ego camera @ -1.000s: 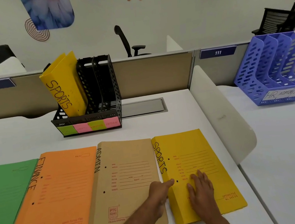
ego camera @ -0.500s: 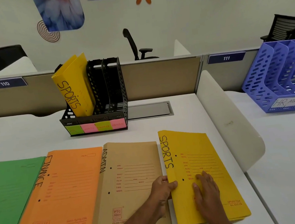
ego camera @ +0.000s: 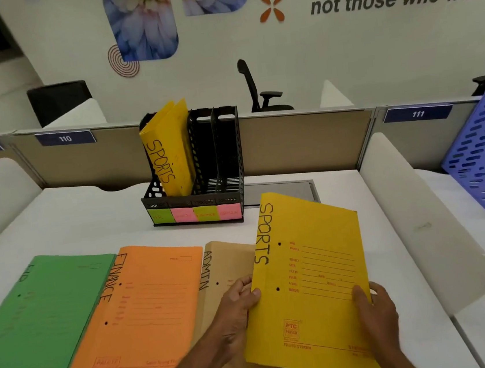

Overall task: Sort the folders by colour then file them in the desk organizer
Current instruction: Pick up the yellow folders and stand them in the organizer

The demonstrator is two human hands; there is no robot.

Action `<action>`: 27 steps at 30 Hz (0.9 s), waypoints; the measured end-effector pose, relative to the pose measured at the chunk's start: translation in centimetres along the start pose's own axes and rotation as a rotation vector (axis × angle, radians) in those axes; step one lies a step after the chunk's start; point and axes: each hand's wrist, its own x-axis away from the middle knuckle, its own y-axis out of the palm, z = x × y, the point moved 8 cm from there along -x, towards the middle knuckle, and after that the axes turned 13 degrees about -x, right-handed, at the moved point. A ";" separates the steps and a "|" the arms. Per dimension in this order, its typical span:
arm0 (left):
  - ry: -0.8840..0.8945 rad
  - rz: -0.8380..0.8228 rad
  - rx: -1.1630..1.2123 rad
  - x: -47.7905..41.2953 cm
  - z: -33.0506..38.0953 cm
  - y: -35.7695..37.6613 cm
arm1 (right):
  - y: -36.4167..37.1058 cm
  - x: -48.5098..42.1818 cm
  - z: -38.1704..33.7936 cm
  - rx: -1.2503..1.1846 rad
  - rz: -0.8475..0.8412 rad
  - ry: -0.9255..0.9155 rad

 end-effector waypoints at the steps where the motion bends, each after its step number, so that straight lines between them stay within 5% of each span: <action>1: 0.027 0.005 -0.009 0.2 0.8 -0.7 | 0.9 0.1 -0.5 -0.032 -0.016 0.009; 15: 0.183 0.234 -0.144 1.7 9.1 -9.7 | 15.0 3.3 -9.8 -0.251 -0.163 -0.079; 27: 0.464 0.655 -0.230 1.4 18.6 -19.8 | 28.2 9.2 -16.6 -0.016 -0.421 -0.259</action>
